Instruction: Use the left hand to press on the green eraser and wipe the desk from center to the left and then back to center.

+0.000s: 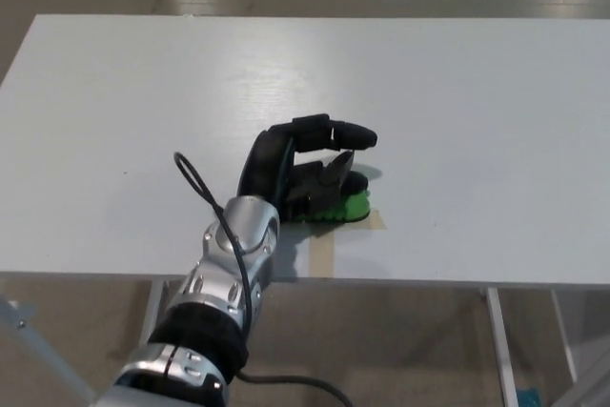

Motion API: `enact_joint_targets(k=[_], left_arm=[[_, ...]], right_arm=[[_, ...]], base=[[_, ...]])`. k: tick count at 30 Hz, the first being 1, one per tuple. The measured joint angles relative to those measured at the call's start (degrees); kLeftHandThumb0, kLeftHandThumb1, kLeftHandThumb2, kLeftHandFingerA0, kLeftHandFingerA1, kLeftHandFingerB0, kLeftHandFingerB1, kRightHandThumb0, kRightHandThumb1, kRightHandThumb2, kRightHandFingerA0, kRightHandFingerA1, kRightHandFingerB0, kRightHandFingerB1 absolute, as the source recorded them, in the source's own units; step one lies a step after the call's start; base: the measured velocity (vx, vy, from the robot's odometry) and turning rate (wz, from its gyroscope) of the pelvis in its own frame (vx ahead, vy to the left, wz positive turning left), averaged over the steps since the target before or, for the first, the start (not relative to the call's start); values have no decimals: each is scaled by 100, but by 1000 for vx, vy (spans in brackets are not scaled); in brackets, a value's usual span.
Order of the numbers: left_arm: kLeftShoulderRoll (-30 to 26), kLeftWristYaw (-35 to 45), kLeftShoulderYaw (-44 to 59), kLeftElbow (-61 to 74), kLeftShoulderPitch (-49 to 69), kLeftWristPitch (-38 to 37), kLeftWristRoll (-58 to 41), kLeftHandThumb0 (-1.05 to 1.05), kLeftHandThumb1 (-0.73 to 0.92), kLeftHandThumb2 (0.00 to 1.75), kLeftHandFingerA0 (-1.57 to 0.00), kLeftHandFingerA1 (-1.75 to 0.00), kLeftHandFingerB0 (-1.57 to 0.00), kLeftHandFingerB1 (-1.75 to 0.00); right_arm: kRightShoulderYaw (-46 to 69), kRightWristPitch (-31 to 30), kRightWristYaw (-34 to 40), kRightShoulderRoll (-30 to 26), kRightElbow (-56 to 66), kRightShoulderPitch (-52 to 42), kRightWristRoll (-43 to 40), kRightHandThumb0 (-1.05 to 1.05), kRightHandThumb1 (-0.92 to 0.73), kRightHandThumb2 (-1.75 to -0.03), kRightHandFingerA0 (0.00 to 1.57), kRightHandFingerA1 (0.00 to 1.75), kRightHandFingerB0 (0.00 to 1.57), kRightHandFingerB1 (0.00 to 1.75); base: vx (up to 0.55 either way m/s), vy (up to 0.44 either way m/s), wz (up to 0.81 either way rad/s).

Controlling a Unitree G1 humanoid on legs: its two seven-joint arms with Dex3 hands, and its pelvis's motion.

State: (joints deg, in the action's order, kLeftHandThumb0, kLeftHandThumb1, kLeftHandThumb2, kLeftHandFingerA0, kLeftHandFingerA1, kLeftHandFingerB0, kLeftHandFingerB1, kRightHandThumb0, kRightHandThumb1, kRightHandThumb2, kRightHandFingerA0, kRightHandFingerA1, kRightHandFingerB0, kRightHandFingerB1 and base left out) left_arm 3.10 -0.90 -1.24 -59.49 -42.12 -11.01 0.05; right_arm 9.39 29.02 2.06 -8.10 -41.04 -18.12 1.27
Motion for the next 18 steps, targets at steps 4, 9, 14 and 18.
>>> enact_joint_targets(k=[4, 9, 14, 18], left_arm=[[-41, 0, -3, -20, 94, -129, -1, -17, 81, 65, -97, -67, -93, -67], [-129, 19, 12, -93, 149, -267, -9, -17, 81, 65, -97, -67, -92, -67], [-209, 85, 42, -143, 157, -336, -20, -17, 81, 65, -98, -68, -93, -68], [-306, 149, 80, -182, 161, -399, -36, -18, 81, 65, -99, -68, -93, -67]], right_arm=[[-6, -2, -19, -2, 29, -50, 3, -27, -68, -60, 80, 54, 61, 47], [-17, -13, -42, -10, 58, -65, 13, -27, -68, -60, 80, 54, 61, 47], [-21, -13, -41, -12, 55, -70, 28, -27, -68, -60, 80, 54, 61, 47], [-13, -13, -41, -3, 43, -66, 23, -27, -68, -60, 80, 54, 61, 47]], base=[[0, 0, 0], [0, 0, 0], [0, 0, 0], [0, 0, 0]])
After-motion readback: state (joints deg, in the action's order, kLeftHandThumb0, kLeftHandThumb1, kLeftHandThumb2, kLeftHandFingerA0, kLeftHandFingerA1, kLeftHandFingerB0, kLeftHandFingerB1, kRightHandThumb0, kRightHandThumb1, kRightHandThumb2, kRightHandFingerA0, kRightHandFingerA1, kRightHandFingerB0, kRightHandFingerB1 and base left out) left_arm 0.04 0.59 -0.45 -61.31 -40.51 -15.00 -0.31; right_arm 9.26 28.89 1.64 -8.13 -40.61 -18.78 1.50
